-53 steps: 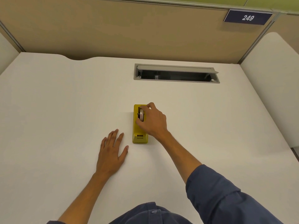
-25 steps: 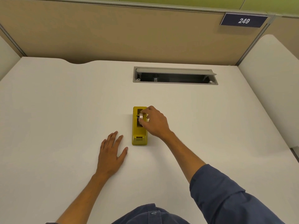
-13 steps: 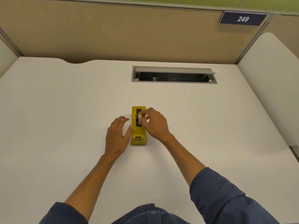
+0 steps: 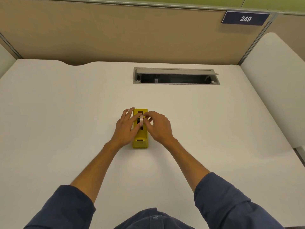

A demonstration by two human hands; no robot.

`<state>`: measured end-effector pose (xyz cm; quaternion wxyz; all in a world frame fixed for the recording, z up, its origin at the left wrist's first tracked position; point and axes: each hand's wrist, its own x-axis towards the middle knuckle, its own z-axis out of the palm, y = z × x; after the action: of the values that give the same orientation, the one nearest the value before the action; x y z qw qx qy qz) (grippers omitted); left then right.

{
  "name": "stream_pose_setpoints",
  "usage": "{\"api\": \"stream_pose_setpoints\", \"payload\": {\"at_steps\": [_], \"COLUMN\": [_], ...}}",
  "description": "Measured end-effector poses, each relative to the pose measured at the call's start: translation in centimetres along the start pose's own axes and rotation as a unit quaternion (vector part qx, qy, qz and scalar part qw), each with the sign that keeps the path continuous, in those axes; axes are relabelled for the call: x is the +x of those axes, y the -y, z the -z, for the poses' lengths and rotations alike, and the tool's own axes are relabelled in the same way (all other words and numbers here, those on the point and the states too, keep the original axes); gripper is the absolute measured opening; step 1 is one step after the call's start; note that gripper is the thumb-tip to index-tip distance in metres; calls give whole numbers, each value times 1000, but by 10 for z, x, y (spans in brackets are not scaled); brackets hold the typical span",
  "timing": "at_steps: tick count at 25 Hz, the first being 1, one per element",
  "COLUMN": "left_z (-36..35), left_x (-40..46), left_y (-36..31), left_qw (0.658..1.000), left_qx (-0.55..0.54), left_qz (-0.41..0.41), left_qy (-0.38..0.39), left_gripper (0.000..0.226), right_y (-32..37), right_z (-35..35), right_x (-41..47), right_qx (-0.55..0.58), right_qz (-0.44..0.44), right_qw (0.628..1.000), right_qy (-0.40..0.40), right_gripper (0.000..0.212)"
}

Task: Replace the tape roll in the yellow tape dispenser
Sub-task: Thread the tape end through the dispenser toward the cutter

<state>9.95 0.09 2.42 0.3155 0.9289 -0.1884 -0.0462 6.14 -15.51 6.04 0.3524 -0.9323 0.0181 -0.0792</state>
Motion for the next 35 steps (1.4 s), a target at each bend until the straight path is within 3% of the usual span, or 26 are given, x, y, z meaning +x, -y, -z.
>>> {"api": "stream_pose_setpoints", "payload": {"at_steps": [5, 12, 18, 35], "left_z": [1, 4, 5, 5], "left_x": [-1, -4, -4, -4], "left_y": [-2, -4, -6, -4], "left_qw": [1000, 1000, 999, 998], "left_qx": [5, 21, 35, 53], "left_qz": [3, 0, 6, 6], "left_qy": [2, 3, 9, 21], "left_gripper": [57, 59, 61, 62], "right_y": [1, 5, 7, 5], "right_z": [3, 5, 4, -4], "right_x": [7, 10, 10, -11], "right_qx": [-52, -90, -189, -127], "right_qz": [22, 57, 133, 97], "right_qw": [998, 994, 973, 987], "right_qy": [40, 29, 20, 26], "right_gripper": [26, 22, 21, 21]}}
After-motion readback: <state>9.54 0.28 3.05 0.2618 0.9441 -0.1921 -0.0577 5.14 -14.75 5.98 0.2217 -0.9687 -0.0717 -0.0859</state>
